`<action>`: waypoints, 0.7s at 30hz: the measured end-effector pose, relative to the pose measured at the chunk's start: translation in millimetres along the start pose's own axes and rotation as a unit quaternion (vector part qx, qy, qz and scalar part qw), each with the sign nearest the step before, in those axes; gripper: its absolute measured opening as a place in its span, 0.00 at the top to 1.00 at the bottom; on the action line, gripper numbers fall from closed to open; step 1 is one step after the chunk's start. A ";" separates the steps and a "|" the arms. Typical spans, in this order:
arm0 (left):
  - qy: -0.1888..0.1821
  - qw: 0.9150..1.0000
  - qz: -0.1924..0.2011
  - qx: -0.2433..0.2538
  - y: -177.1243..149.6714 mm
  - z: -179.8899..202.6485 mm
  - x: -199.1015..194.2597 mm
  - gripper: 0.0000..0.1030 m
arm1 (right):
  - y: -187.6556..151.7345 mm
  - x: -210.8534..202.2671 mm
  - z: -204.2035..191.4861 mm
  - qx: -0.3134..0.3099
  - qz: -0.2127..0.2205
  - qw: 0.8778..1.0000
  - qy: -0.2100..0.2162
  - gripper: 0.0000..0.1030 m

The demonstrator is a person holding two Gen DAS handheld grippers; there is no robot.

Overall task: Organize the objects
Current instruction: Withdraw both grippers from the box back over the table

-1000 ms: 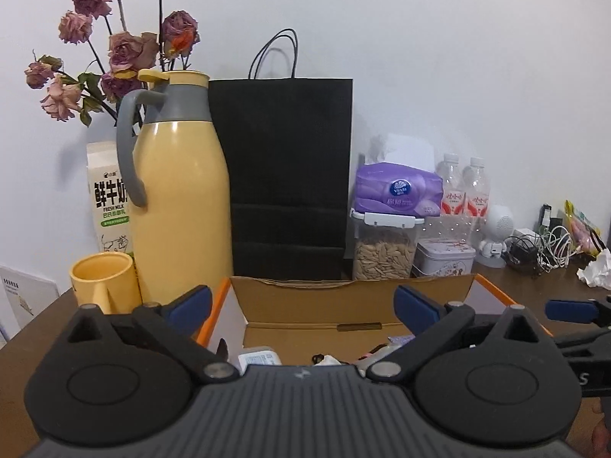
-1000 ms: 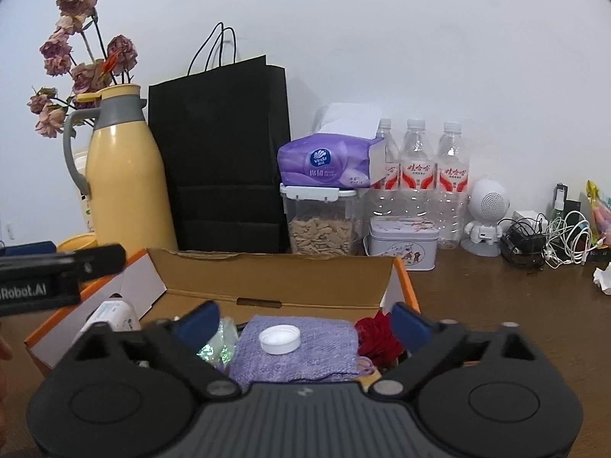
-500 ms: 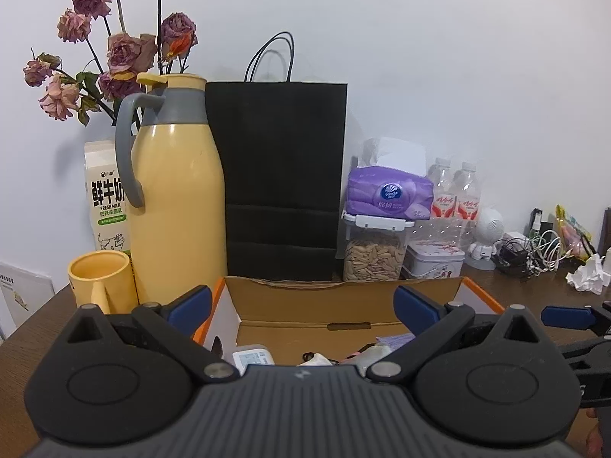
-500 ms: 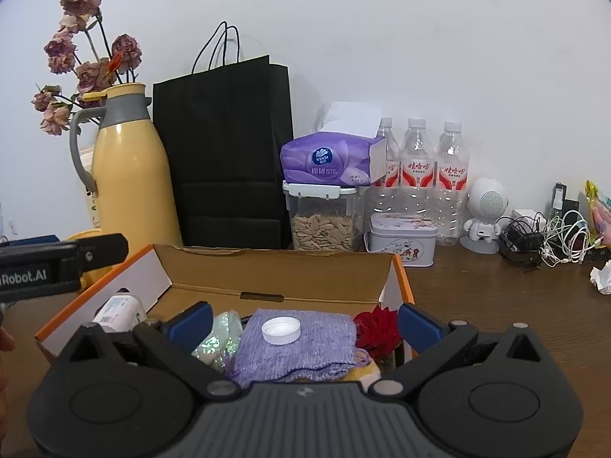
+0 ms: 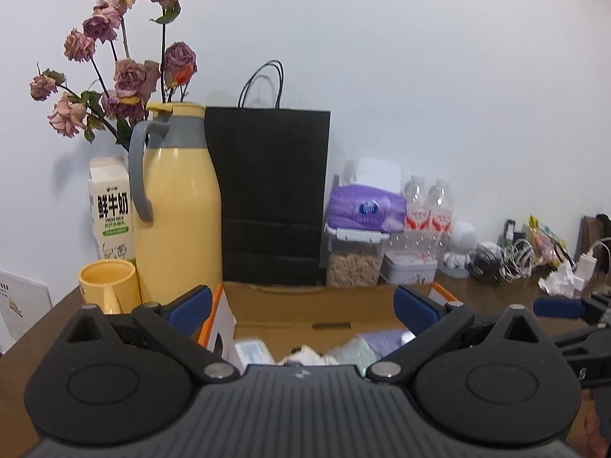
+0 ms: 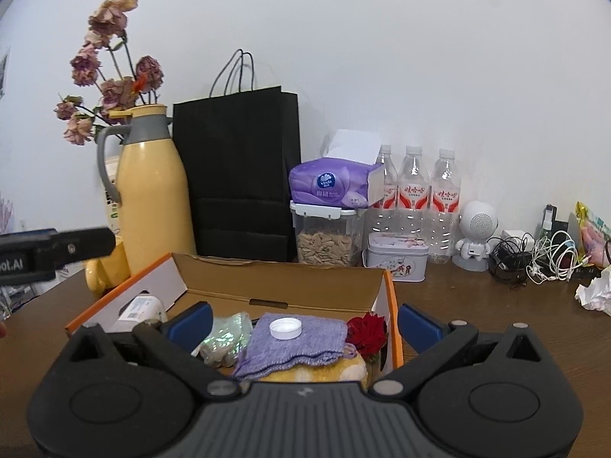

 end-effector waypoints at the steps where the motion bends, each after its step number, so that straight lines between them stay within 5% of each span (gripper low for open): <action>1: -0.001 1.000 -0.004 0.002 -2.1 -0.4 -2.8 0.00 | -1.3 -3.6 -0.5 -0.002 0.000 1.000 0.001 0.00; 11: 0.004 0.999 -0.045 0.008 -31.8 -15.0 -32.5 0.00 | -27.1 -31.4 2.2 -0.020 -0.026 0.999 0.000 0.00; 21: 0.023 0.992 -0.122 0.005 -82.3 -37.9 -34.5 0.00 | -78.5 -26.6 4.8 -0.032 -0.109 0.994 -0.002 0.00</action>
Point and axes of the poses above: each gripper's, at about its wrist camera, not at the fingertips, and x roughly the way its jaws point, z to its right, y to its top, the point moved 5 cm from there along x, roughly the way its jaws point, and after that the axes turned 1 degree about -z, right-handed, at the moved point
